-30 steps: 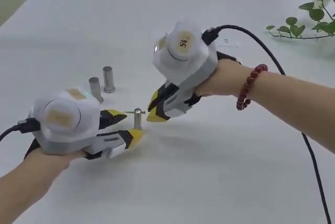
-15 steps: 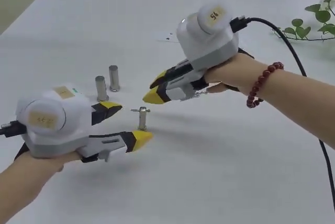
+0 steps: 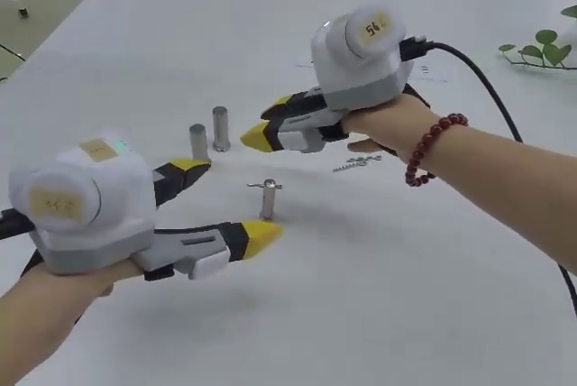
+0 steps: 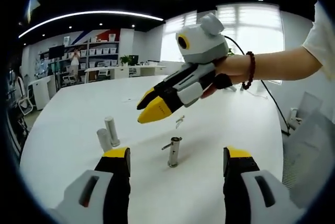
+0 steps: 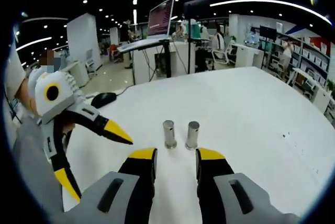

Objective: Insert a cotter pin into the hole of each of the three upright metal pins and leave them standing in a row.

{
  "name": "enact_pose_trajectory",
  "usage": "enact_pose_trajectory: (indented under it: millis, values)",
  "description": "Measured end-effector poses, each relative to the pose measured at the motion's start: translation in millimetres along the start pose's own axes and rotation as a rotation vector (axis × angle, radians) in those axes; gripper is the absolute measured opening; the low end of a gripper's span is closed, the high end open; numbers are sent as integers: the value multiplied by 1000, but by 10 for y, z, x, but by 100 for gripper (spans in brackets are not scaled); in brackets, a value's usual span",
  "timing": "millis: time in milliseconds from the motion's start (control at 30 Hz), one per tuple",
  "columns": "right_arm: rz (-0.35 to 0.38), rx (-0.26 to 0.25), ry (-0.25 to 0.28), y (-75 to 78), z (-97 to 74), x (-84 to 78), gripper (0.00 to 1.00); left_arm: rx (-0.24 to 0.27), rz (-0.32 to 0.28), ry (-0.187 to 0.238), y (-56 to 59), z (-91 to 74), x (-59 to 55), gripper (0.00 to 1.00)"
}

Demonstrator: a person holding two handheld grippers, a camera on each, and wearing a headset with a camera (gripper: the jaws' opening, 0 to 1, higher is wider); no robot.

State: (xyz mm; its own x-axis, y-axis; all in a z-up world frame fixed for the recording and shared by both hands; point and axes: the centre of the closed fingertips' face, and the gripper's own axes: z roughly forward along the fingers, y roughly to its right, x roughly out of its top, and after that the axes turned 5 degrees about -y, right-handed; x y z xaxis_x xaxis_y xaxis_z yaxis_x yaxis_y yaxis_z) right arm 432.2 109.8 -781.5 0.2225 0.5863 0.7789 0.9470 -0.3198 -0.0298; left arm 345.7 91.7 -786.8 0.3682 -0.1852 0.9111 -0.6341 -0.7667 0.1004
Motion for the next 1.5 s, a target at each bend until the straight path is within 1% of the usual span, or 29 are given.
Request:
enact_pose_trajectory:
  millis: [67, 100, 200, 233, 267, 300, 367, 400, 433, 500, 600, 667, 733, 800, 867, 1000, 1133, 1233, 1367, 1467, 1500]
  values:
    - [8, -4, 7, 34, 77, -4, 32, 4, -3, 1, 7, -27, 15, 74]
    - [11, -7, 13, 49, 106, -1, 32, 7, -5, 5, 8, -40, 25, 76]
    - [10, -13, 34, 90, 199, 17, 34, 11, -20, 30, 13, -76, 78, 80]
    - [3, -16, 45, 129, 248, 29, 34, 11, -26, 37, 14, -84, 95, 81]
    - [-22, -14, 72, 140, 277, 72, 33, 12, -29, 40, 14, -86, 102, 82]
    - [-30, -19, 82, 199, 330, 76, 33, 11, -32, 43, 17, -90, 112, 84]
    - [-31, -13, 79, 219, 397, 81, 33, 10, -36, 49, 24, -96, 127, 88]
    - [-34, -13, 79, 221, 411, 84, 32, 9, -37, 49, 26, -97, 128, 89]
    - [-60, -21, 77, 235, 441, 90, 32, 9, -38, 48, 31, -98, 129, 91]
    - [-50, -29, 71, 264, 497, 86, 32, 9, -37, 44, 36, -98, 124, 94]
    - [-41, -30, 79, 290, 558, 85, 31, 14, -35, 38, 40, -96, 111, 97]
    - [-49, -36, 91, 278, 579, 88, 31, 24, -30, 35, 38, -96, 100, 97]
    - [-59, -45, 93, 301, 613, 89, 30, 27, -29, 25, 55, -90, 82, 99]
    - [-52, -49, 100, 348, 678, 91, 29, 33, -18, 19, 62, -84, 72, 99]
    - [-31, -44, 119, 350, 689, 130, 27, 33, -22, 16, 58, -79, 66, 99]
    - [-29, -50, 124, 343, 718, 130, 25, 45, -36, 12, 33, -78, 51, 99]
    - [-20, -42, 121, 321, 753, 98, 23, 57, -42, -2, 17, -85, 9, 99]
    - [-14, -38, 129, 304, 769, 92, 19, 60, -42, -9, 19, -93, -14, 97]
    - [-10, -46, 138, 318, 779, 97, 16, 64, -35, -10, 11, -100, -21, 97]
    - [-7, -40, 143, 311, 773, 96, 16, 65, -34, -6, 4, -107, -13, 97]
    - [-1, -40, 145, 331, 778, 97, 15, 66, -35, -5, 2, -107, -13, 97]
